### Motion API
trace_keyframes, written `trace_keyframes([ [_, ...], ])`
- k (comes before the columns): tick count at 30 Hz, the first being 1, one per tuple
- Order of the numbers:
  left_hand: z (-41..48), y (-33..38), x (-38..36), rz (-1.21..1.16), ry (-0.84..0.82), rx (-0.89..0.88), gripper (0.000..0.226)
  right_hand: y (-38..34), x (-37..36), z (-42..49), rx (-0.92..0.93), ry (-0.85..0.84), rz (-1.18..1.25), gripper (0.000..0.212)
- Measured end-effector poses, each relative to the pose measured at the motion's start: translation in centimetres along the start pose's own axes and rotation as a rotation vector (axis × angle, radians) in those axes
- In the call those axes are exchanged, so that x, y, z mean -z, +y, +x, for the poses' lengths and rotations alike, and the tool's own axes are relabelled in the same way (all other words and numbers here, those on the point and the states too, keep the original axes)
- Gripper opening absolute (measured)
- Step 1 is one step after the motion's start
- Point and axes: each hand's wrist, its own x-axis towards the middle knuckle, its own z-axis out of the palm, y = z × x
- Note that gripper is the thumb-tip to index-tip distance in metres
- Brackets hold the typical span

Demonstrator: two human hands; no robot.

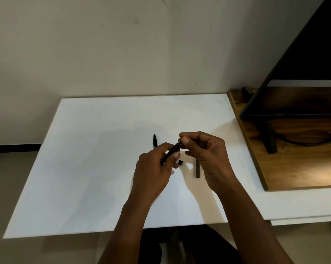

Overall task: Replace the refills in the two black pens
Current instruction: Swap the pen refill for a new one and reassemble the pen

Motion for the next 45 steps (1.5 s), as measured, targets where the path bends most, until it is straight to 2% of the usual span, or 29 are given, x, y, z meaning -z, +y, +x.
trace_keyframes([
  [7, -0.1, 0.1, 0.1, 0.004, 0.007, -0.005, 0.02, -0.1, 0.4, 0.1, -0.029, -0.038, -0.051, 0.014],
  [11, -0.2, 0.2, 0.2, 0.001, 0.025, -0.031, 0.021, -0.2, 0.3, -0.1, -0.086, -0.083, 0.011, 0.016],
  [18, -0.1, 1.3, -0.2, -0.169, 0.044, 0.002, 0.025, 0.0, 0.5, 0.0, -0.195, -0.157, 0.187, 0.037],
  [22, 0.1, 1.8, 0.1, -0.235, -0.042, 0.073, 0.019, 0.0, 0.4, 0.1, -0.14, -0.201, 0.095, 0.034],
  [24, 0.0, 1.8, 0.5, -0.289, -0.092, 0.149, 0.021, -0.1, 0.3, 0.3, -0.07, -0.127, 0.111, 0.029],
  [26, 0.0, 1.7, 1.1, -0.389, -0.072, 0.233, 0.026, -0.4, 0.5, 0.5, -0.044, 0.005, 0.255, 0.024],
  [28, 0.2, 1.5, 1.7, -0.537, -0.051, 0.289, 0.032, -0.9, 0.9, 0.8, -0.066, 0.086, 0.564, 0.022],
  [31, 0.2, 1.3, 2.1, -0.676, -0.157, 0.32, 0.025, -1.3, 1.7, 0.8, -0.125, 0.132, 0.88, 0.029],
  [35, -0.3, 1.4, 1.8, -0.654, -0.436, 0.364, 0.018, -1.2, 2.3, 0.4, -0.192, 0.075, 1.052, 0.051],
  [37, -0.4, 1.6, 1.6, -0.649, -0.527, 0.381, 0.019, -1.1, 2.6, 0.2, -0.189, 0.054, 1.121, 0.051],
  [45, -0.3, 1.6, 2.0, -0.765, -0.549, 0.365, 0.031, -1.3, 2.7, 0.3, -0.133, 0.06, 1.248, 0.05],
])
